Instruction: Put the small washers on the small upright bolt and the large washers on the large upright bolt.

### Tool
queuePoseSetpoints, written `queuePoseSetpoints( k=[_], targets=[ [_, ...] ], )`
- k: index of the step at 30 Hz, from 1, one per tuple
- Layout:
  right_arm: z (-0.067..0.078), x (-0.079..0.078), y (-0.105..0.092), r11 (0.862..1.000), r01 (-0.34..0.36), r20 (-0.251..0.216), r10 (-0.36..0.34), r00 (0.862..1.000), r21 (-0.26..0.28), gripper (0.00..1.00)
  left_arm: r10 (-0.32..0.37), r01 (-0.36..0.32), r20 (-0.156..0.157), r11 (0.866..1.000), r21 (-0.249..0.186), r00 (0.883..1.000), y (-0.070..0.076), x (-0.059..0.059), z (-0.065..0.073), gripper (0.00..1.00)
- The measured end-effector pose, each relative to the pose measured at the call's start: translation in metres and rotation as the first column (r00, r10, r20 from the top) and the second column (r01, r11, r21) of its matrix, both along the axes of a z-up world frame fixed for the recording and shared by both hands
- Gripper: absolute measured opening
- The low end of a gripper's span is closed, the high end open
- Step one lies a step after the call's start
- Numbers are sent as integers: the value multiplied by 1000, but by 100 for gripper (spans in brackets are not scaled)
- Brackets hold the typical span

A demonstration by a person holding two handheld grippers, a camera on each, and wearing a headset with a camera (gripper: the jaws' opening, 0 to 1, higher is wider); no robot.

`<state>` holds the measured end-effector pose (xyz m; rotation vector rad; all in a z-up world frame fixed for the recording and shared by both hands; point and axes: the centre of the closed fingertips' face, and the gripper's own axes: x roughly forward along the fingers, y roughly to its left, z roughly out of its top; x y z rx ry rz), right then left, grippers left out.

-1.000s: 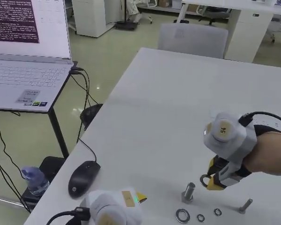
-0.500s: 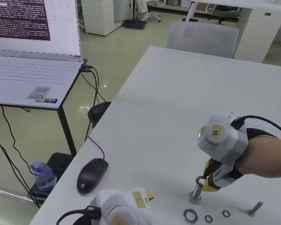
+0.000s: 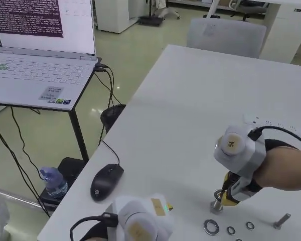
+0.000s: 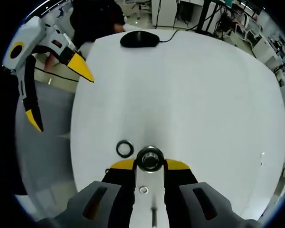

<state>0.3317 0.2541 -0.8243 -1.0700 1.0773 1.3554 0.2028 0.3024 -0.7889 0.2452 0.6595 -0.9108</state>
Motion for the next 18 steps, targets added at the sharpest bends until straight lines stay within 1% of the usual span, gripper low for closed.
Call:
queuePoseSetpoints(
  k=[2, 3, 4, 6, 12, 18],
  targets=[
    [-4, 2, -1, 1000, -2, 10, 2, 1000, -4, 23, -1, 1, 0, 1000, 7, 1000, 1, 0, 1, 84],
    [-6, 1, -1, 1000, -5, 9, 5, 1000, -3, 23, -3, 3, 6, 1000, 13, 1000, 1, 1, 2, 83],
    [-7, 1, -1, 1000, -2, 6, 2, 1000, -5, 23, -5, 5, 14, 1000, 11, 1000, 0, 2, 5, 83],
    [-11, 1, -2, 1000, -1, 8, 1, 1000, -10, 23, -2, 2, 19, 1000, 1, 1000, -1, 3, 7, 84],
    [-22, 5, -1, 1000, 17, 12, -16, 1000, -10, 23, -5, 5, 16, 1000, 2, 1000, -2, 4, 6, 84],
    [-31, 3, -1, 1000, 22, 13, -22, 1000, -19, 23, -7, 7, 7, 1000, 6, 1000, -1, 0, 2, 83]
  ],
)
